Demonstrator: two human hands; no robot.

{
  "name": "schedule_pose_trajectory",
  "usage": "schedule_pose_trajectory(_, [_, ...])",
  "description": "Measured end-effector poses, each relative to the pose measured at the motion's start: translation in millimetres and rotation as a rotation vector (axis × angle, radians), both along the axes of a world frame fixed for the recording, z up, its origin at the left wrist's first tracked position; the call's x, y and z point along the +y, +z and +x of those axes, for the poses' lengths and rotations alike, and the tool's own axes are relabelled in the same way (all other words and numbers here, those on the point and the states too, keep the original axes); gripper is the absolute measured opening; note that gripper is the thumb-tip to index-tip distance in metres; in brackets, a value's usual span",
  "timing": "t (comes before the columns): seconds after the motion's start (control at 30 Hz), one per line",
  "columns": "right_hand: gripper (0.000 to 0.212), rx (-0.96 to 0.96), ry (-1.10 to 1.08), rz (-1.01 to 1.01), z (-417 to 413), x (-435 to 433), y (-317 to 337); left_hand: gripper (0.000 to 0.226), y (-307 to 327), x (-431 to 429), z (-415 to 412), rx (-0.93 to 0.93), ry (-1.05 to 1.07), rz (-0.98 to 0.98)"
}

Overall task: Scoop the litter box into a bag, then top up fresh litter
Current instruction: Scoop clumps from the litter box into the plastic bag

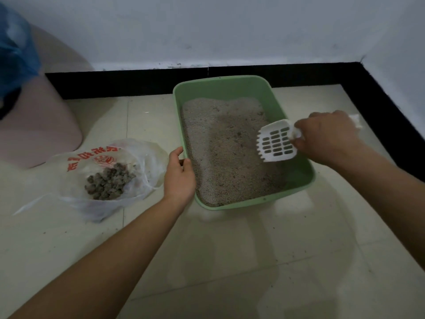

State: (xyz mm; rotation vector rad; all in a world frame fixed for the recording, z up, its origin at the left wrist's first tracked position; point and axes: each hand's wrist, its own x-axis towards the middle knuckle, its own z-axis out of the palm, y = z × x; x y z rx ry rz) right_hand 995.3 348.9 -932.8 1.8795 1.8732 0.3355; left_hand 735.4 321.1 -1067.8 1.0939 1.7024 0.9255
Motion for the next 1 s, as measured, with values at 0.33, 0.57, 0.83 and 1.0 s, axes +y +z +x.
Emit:
schedule_pose_trajectory(0.33, [0.02,-0.058,-0.208,-0.364,-34,-21,-22,0.039,5,37,2,0.409,-0.079,0.092])
schedule_pose_trajectory(0.57, [0.024,0.078,-0.263,-0.283,-26,-12,-36,0.042,5,85,9,0.572,-0.093,0.063])
schedule_pose_trajectory(0.83, [0.023,0.337,-0.33,-0.224,-12,-18,-77,0.044,-7,85,9,0.55,-0.016,0.125])
schedule_pose_trajectory(1.0, [0.026,0.4,-0.312,-0.521,-3,2,-58,0.042,-8,84,7,0.512,0.005,0.118])
